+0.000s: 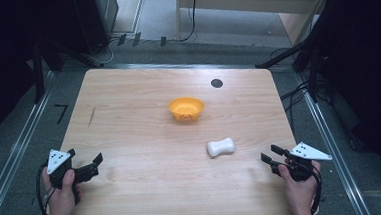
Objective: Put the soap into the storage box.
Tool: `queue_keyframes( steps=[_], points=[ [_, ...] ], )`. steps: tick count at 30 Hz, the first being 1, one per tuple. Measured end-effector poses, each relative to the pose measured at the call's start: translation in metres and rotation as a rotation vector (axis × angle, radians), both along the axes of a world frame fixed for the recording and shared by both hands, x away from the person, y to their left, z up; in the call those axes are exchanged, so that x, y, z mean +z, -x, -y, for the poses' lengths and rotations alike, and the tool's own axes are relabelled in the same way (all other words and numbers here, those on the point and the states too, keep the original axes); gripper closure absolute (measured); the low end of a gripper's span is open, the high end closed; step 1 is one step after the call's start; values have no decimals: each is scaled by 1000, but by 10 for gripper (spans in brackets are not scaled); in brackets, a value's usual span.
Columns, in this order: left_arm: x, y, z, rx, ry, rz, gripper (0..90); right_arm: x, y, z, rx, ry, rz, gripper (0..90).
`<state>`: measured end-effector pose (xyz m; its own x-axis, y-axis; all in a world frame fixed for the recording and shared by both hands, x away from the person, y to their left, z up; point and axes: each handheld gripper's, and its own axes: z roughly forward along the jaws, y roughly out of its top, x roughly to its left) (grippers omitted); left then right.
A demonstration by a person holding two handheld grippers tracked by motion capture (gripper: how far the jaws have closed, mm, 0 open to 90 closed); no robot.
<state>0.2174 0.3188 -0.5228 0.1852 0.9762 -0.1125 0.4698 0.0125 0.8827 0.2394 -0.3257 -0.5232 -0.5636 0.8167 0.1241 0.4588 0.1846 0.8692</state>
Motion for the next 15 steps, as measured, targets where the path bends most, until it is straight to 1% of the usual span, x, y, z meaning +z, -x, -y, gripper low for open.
queue_keyframes(
  steps=[1, 2, 3, 4, 5, 6, 7, 8, 9, 10, 11, 12, 13, 14, 15],
  points=[
    [0, 1, 1, -3, -11, 4, 0, 0, 0, 0, 0, 0, 0, 454],
    [0, 1, 2, -7, -18, 7, 0, 2, -3, -3, 31, 24, -6, 455],
    [0, 1, 2, -7, -20, 9, 0, 5, -7, -7, 71, 58, -6, 477],
    [0, 1, 2, -7, -22, 10, 0, 11, -12, -13, 120, 107, 4, 492],
    [0, 1, 2, -7, -22, 10, 0, 11, -12, -13, 120, 107, 4, 492],
    [0, 1, 2, -8, -23, 10, 0, 18, -19, -20, 186, 156, 13, 503],
    [0, 1, 2, -8, -23, 10, 0, 21, -23, -25, 223, 179, 23, 504],
    [0, 2, 2, -7, -24, 12, 0, 21, -23, -25, 223, 179, 23, 504],
    [0, 2, 3, -9, -28, 15, 0, 25, -31, -33, 300, 215, 26, 509],
    [0, 2, 4, -11, -33, 18, 0, 27, -35, -37, 332, 237, 22, 511],
    [0, 2, 4, -11, -33, 18, 0, 27, -35, -37, 332, 237, 22, 511],
    [0, 2, 4, -19, -41, 22, 0, 28, -42, -43, 389, 253, 6, 511],
    [0, 2, 4, -19, -41, 22, 0, 28, -42, -43, 389, 253, 6, 511],
    [0, 2, 5, -21, -43, 24, 0, 30, -49, -49, 434, 274, 7, 509],
    [0, 2, 5, -21, -43, 24, 0, 30, -49, -49, 434, 274, 7, 509]
  ],
)
